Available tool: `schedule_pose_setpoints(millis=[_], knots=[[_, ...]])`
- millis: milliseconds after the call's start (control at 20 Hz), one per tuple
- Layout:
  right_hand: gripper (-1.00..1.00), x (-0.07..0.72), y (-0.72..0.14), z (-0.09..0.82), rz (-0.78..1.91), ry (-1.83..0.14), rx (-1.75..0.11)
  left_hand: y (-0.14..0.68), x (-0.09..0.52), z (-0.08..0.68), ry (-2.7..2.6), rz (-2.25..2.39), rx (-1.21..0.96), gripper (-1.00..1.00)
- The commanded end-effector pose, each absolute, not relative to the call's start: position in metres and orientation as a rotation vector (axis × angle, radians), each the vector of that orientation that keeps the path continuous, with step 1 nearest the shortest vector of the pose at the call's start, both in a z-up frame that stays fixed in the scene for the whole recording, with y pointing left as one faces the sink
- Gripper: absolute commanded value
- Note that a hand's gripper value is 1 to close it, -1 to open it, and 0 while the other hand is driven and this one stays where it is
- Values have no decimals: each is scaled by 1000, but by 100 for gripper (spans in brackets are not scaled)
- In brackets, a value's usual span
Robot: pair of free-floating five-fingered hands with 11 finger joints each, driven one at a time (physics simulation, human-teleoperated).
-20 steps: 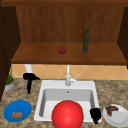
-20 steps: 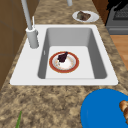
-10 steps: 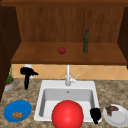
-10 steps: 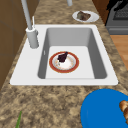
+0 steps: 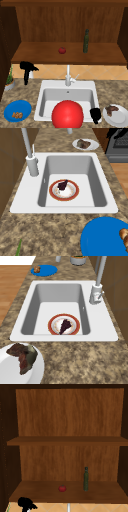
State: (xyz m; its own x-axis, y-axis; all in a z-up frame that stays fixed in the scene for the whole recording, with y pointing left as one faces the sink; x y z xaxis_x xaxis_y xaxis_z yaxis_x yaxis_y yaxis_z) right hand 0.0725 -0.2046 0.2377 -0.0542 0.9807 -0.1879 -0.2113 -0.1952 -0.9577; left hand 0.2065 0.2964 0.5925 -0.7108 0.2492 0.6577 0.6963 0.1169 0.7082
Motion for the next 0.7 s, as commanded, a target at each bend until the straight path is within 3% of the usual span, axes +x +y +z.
schedule_pose_setpoints(millis=[0, 650], knots=[[0, 73, -205, 238, 1470, -972, -1166, 293, 200, 610, -1997, -1650, -934, -100], [0, 73, -205, 238, 1470, -972, -1166, 273, 152, 712, -1966, -1676, -924, -100]])
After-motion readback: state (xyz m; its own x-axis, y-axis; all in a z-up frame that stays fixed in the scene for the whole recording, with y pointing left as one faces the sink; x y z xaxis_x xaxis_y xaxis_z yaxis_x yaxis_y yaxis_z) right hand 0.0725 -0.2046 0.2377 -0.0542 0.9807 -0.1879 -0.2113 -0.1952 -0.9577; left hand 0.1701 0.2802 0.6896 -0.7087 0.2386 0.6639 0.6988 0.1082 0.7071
